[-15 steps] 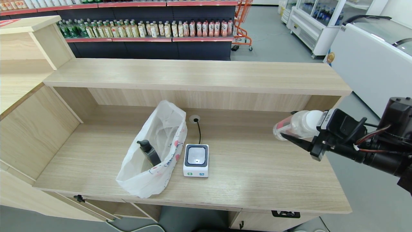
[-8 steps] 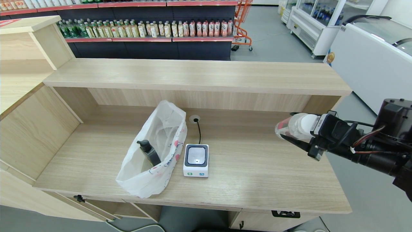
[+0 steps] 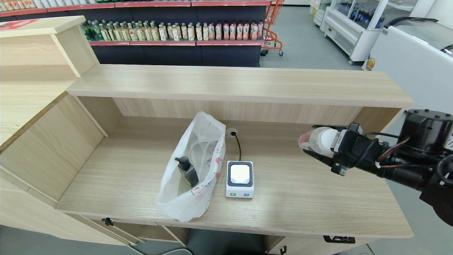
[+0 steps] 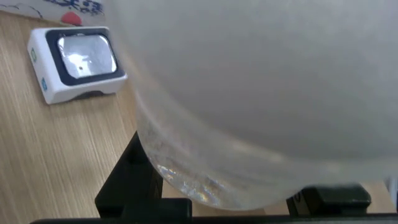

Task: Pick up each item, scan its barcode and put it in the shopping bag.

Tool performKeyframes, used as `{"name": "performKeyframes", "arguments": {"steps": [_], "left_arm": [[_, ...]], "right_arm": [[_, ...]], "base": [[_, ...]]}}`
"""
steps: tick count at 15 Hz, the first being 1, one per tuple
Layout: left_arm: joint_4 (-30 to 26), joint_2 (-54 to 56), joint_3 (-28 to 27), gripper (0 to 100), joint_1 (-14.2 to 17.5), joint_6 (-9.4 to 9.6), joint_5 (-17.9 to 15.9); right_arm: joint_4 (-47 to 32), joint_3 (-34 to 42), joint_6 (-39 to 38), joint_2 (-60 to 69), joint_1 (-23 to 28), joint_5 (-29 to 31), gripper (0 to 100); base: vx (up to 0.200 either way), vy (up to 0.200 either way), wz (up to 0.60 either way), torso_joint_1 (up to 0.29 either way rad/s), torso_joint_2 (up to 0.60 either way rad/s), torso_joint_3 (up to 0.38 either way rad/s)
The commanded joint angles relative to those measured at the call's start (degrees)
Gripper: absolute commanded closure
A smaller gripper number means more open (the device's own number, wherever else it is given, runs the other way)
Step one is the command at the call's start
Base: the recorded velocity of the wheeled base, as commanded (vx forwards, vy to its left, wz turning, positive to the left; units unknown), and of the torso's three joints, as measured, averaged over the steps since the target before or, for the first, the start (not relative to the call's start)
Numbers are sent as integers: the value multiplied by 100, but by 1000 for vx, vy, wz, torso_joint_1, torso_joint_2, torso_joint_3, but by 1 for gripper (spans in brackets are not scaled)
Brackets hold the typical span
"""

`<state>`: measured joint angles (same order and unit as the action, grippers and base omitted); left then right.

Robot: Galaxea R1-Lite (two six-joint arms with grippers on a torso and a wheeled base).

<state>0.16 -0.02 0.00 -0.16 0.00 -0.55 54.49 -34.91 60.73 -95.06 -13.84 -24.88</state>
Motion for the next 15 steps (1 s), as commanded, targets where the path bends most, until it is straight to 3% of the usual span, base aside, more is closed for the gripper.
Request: {"name": "performKeyframes", "arguments": {"steps": [1, 5, 9, 15], "left_arm": [[2, -6, 0, 0, -2, 0, -7], [2, -6, 0, 0, -2, 0, -7], [2, -6, 0, 0, -2, 9, -7], [2, 2, 0, 0, -2, 9, -7]], "right_arm": [[0, -147, 88, -355, -49, -87, 100], [158, -648, 316, -1041, -119, -702, 100], [158, -780, 589, -1339, -269, -878, 100], [149, -701, 1318, -1471, -234, -1142, 100]], "base": [[0, 200, 0, 17, 2, -2], [0, 200, 0, 2, -1, 2], [0, 200, 0, 4, -1, 7], [0, 0, 0, 0, 0, 0]]}}
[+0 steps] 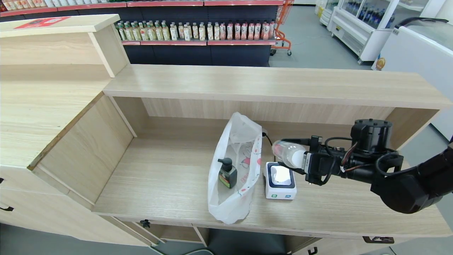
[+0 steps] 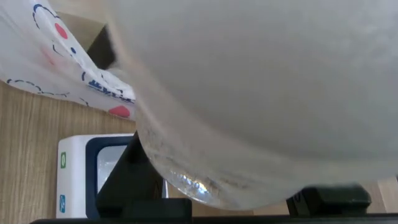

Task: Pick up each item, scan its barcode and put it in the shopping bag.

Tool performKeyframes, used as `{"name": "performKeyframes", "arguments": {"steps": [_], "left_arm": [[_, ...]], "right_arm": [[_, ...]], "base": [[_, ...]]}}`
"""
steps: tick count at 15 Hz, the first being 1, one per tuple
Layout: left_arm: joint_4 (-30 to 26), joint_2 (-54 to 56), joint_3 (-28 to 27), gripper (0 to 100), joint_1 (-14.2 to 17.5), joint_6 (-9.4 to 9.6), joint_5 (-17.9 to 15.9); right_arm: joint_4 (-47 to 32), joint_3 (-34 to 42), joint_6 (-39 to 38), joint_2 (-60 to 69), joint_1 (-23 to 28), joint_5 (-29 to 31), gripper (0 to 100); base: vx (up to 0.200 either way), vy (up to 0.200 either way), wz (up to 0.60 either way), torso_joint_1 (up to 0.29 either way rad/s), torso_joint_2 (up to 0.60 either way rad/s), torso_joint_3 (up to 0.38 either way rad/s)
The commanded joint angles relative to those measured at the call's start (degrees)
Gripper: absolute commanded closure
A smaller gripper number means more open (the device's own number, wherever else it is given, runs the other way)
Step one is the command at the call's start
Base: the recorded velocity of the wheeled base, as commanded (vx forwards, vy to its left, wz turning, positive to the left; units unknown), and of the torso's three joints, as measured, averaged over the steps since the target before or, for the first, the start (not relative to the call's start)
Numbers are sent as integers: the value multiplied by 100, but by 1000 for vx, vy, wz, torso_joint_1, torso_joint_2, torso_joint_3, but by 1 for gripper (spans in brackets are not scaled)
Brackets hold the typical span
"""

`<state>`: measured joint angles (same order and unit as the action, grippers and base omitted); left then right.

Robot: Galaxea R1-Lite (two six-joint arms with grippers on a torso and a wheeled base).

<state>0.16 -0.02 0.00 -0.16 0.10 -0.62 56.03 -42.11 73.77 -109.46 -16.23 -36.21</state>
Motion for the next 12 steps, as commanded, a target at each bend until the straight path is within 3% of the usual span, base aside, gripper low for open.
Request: {"name": "performKeyframes", "arguments": {"steps": [1, 12], "left_arm": [[2, 2, 0, 0, -2, 8, 1], [2, 2, 0, 0, -2, 8, 1]], "right_arm": [[-4, 45, 68, -40, 23, -44, 100], [-4, 563, 665, -146, 155, -97, 100]], "base": [[0, 0, 0, 0, 0, 0], [0, 0, 0, 0, 0, 0]]}}
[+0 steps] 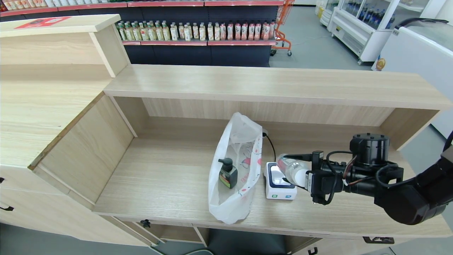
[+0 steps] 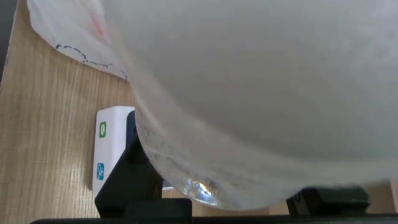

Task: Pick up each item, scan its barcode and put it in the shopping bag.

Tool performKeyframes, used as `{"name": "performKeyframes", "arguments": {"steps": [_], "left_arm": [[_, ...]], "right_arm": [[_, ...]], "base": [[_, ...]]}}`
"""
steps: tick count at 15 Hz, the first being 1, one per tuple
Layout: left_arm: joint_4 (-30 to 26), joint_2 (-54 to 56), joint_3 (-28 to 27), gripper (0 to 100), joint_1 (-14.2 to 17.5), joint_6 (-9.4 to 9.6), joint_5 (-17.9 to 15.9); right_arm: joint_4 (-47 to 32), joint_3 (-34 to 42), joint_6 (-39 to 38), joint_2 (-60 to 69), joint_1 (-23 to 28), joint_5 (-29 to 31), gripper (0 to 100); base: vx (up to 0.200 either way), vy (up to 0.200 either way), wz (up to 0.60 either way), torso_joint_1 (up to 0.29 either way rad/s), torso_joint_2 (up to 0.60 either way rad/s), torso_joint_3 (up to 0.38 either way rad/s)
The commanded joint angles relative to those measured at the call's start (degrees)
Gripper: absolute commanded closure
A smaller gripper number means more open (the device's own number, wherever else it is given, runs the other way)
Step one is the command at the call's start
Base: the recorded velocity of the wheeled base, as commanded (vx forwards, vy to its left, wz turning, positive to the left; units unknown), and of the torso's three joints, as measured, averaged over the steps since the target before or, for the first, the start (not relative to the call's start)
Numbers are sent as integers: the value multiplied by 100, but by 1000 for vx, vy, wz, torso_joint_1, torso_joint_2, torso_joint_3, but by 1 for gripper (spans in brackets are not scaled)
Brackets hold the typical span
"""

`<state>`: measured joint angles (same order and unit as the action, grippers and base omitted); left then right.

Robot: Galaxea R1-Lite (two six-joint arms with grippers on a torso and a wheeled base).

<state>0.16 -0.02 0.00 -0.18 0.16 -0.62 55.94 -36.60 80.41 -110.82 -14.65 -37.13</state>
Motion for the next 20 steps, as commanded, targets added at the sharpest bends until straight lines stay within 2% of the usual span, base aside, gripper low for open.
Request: {"name": "performKeyframes", "arguments": {"steps": [1, 11, 13, 20], "left_arm": [[2, 2, 0, 0, 1, 2, 1], [2, 2, 0, 0, 1, 11, 1], [2, -6, 0, 0, 1, 11, 1], [2, 2, 0, 0, 1, 2, 1]], "right_arm": [[4, 12, 1, -9, -2, -5, 100], [22, 100, 827, -88, 41, -48, 100], [224, 109, 1117, -203, 121, -66, 100], [664, 522, 1328, -370, 138, -101, 100]], "base": [[0, 0, 0, 0, 0, 0], [0, 0, 0, 0, 0, 0], [0, 0, 0, 0, 0, 0], [0, 0, 0, 0, 0, 0]]}}
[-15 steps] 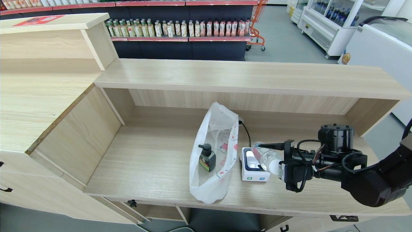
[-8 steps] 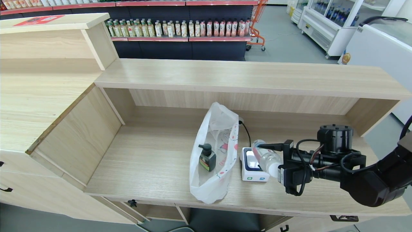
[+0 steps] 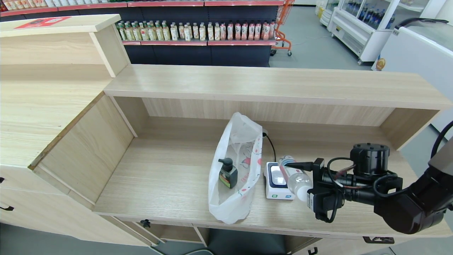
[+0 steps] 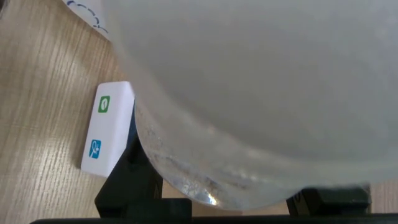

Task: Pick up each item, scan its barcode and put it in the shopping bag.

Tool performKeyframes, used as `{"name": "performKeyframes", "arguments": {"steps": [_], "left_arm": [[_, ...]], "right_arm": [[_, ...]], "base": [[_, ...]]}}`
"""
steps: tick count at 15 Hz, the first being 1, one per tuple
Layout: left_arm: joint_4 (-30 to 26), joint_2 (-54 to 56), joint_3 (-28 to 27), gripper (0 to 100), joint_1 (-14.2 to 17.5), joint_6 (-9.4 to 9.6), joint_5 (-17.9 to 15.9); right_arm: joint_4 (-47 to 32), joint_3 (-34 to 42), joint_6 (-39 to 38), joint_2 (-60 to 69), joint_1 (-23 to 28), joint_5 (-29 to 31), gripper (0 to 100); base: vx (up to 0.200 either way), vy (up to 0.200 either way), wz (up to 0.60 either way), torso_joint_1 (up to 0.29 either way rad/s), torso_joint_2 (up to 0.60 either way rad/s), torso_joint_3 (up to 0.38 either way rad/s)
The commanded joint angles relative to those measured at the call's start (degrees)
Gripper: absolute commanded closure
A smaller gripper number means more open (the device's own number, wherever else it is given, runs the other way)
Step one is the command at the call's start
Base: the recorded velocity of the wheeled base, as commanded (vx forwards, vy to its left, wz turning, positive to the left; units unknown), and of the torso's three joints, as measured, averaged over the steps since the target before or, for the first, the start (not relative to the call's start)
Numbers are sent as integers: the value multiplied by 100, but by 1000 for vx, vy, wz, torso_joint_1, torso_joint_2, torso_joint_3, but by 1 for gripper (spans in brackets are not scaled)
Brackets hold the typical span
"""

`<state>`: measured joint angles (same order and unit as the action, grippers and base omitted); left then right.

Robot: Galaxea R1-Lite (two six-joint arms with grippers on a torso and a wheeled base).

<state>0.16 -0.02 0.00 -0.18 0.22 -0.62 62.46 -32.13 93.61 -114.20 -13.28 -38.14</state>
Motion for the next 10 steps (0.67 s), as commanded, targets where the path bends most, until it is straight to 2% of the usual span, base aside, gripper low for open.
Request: {"name": "performKeyframes", "arguments": {"steps": [1, 10], "left_arm": [[2, 2, 0, 0, 1, -4, 1], [2, -6, 0, 0, 1, -4, 1]], "right_arm": [[117, 164, 17, -76, 18, 0, 100], [1242, 524, 26, -568, 176, -132, 100]], "base": [[0, 0, 0, 0, 0, 0], [0, 0, 0, 0, 0, 0]]}}
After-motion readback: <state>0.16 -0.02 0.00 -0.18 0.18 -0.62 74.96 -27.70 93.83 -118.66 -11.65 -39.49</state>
